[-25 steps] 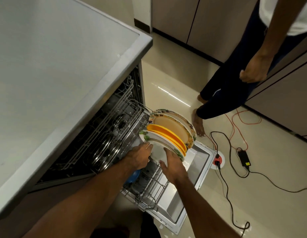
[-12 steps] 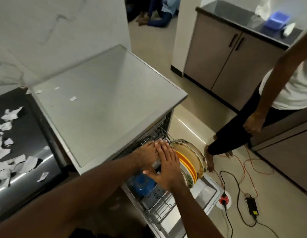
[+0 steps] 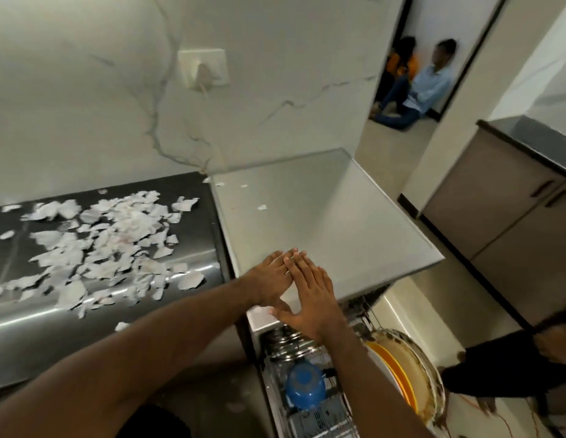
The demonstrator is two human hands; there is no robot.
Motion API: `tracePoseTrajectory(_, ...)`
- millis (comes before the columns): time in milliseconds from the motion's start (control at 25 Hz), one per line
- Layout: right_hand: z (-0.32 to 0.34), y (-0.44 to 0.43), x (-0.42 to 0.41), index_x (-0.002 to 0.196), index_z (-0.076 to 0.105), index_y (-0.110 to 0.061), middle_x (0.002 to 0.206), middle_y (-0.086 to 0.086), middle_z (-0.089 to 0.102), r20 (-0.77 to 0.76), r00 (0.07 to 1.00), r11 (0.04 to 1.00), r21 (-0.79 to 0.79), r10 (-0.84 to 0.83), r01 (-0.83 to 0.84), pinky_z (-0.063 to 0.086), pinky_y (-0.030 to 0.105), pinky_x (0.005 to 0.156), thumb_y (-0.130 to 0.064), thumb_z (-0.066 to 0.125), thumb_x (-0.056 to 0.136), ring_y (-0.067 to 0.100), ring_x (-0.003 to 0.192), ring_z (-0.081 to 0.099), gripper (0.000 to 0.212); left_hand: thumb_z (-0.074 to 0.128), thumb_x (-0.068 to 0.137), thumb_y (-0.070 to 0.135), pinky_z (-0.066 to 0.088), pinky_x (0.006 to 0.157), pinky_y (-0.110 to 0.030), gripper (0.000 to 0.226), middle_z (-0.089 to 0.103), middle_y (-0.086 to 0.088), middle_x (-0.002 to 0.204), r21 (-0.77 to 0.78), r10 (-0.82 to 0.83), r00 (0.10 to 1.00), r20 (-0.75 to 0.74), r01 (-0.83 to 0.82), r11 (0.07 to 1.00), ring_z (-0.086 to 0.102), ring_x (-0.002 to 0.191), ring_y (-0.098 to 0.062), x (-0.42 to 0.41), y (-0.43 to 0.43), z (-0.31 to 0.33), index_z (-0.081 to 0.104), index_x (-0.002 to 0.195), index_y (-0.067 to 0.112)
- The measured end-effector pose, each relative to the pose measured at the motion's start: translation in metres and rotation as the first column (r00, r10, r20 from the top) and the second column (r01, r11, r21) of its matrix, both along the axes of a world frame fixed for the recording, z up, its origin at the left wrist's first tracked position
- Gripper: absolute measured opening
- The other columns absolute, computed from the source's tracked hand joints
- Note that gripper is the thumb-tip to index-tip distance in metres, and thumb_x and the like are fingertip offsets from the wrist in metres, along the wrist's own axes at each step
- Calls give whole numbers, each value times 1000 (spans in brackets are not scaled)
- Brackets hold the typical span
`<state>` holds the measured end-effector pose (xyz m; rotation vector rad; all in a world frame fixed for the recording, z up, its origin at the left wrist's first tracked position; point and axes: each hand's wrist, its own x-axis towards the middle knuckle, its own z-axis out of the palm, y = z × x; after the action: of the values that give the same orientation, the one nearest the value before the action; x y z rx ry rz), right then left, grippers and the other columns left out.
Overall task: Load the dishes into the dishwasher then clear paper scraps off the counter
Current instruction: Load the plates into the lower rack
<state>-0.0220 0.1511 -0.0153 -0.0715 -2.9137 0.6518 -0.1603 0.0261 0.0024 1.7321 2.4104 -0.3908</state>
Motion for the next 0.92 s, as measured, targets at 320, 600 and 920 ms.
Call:
tracePoseTrajectory(320, 30, -190, -145, 167, -3, -37, 176, -11, -4, 55, 921, 920, 54, 386, -388, 2, 47, 131, -81, 56, 86, 12, 162, -8, 109, 52, 94, 67, -7, 128, -46, 106, -15, -6, 171, 16, 467, 884, 33, -467, 884, -19, 156, -25, -78, -230, 27, -9, 164, 14)
tracePoseTrajectory(600, 26, -360, -214, 166, 4, -34, 176, 6, 8, 397, 799, 827, 151, 451, -542, 7, 55, 130, -57, 73, 89, 27, 161, 12, 107, 68, 94, 43, 12, 126, -46, 90, 17, -10, 170, 17, 871, 486, 69, -874, 486, 12, 157, -29, -77, -467, 26, 18, 163, 13)
tracePoseTrajectory(920, 25, -443, -251, 161, 28, -12, 164, 20, 35, 706, 673, 748, 320, 221, -582, 20, 57, 125, -49, 90, 76, 41, 153, 29, 111, 59, 97, 17, 55, 96, -44, 34, 62, -11, 131, -137, 998, -66, -16, -988, -68, 63, 121, -30, -48, -591, 8, 60, 131, 10)
